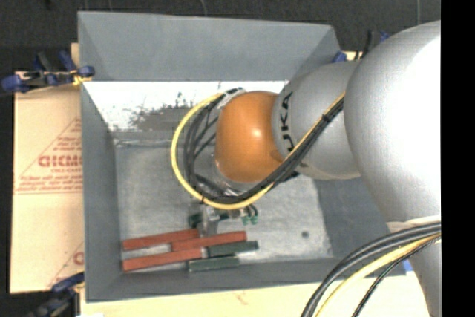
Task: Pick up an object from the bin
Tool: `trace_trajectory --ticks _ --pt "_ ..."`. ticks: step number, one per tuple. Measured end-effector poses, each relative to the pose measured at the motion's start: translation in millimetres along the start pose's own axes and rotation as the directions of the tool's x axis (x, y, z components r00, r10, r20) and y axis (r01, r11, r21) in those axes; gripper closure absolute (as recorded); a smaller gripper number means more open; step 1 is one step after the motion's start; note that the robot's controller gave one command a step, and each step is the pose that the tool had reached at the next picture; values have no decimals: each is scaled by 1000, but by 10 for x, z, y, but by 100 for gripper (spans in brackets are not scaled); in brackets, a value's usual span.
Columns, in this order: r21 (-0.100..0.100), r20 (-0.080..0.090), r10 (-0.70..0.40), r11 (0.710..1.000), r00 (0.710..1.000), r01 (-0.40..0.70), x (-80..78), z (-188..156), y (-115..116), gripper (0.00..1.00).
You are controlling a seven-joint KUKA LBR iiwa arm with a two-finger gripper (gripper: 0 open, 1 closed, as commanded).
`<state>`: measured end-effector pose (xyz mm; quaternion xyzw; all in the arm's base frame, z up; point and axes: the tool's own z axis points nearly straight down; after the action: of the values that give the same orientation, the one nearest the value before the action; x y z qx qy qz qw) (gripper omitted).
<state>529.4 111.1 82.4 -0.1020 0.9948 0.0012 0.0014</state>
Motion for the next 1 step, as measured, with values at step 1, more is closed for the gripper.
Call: trace_trajectory --ticks 1 --pt "0 0 0 1000 1000 0 0 0 0 100"
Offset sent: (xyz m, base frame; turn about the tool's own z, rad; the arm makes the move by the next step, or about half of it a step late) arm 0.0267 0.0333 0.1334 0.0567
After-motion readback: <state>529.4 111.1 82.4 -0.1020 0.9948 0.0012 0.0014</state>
